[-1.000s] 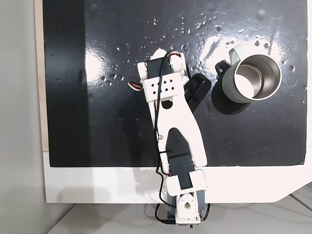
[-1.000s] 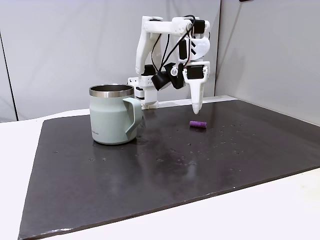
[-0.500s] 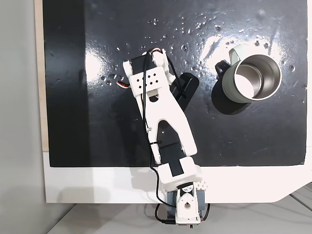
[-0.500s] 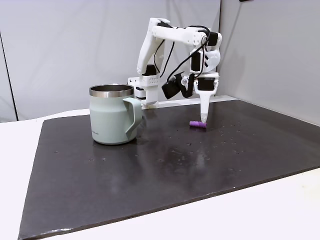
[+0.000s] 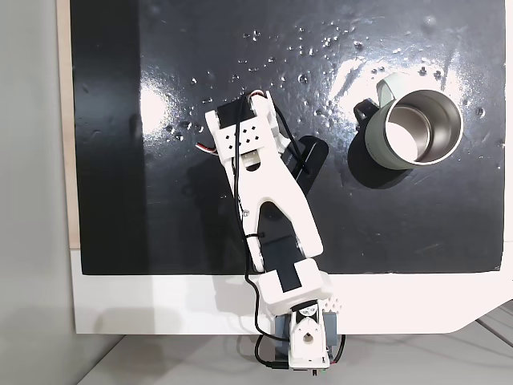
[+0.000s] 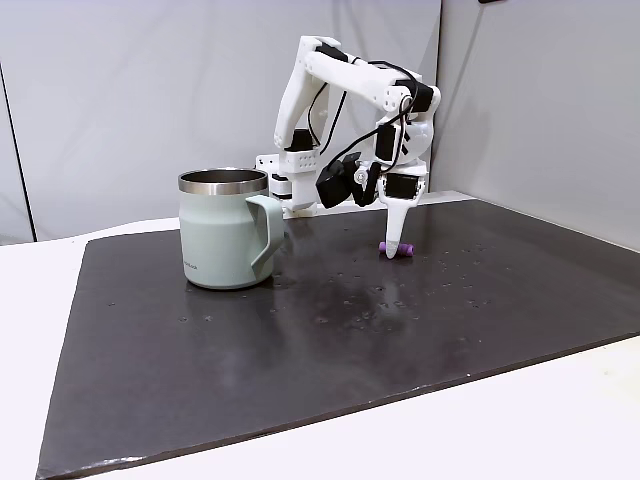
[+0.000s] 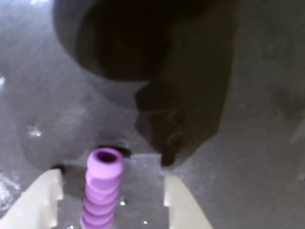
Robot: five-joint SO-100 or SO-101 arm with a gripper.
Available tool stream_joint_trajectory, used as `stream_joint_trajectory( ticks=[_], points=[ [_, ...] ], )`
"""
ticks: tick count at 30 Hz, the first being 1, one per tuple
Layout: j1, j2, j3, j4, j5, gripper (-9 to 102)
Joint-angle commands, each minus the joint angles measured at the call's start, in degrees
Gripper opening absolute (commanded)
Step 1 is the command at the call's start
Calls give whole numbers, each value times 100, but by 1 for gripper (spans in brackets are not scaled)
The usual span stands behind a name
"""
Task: Grasp a pengrip and put it in the cup.
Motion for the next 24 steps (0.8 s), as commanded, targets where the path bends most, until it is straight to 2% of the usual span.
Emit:
stream_joint_trajectory(
  ticks=[1,7,13,24],
  points=[
    [70,202,-9,-79,-44,25],
    [53,132,-88,-97,-97,17],
    [114,123,-132,-141,-229,0],
    [255,650,-149,62,-299,0]
  ],
)
